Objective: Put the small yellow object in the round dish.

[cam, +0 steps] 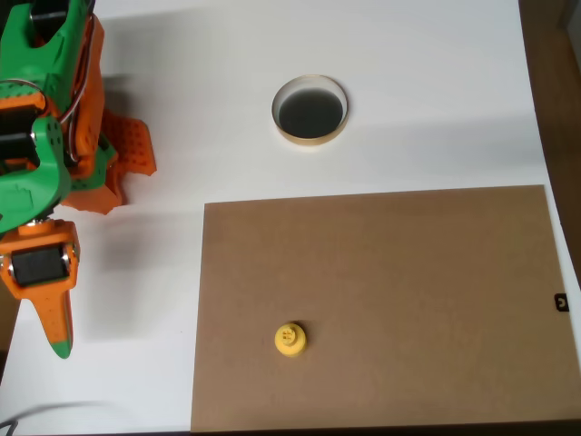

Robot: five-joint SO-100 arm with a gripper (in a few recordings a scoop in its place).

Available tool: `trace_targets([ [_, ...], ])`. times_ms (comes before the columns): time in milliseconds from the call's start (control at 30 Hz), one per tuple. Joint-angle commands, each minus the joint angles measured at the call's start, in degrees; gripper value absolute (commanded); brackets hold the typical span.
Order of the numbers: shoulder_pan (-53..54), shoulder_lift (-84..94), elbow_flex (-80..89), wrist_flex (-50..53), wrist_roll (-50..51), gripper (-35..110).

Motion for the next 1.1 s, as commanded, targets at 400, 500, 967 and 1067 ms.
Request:
trace_targets([
  [400, 3.08, 1.93, -0.62, -2.99, 21.88, 0],
  [500, 3.52, 1.93, -0.62, -2.99, 22.24, 0],
  [967, 6.68, 1.93, -7.21, -3.43, 19.60, 10],
  [1067, 5.54, 1.85, -10.46, -2.72, 17.40, 11],
])
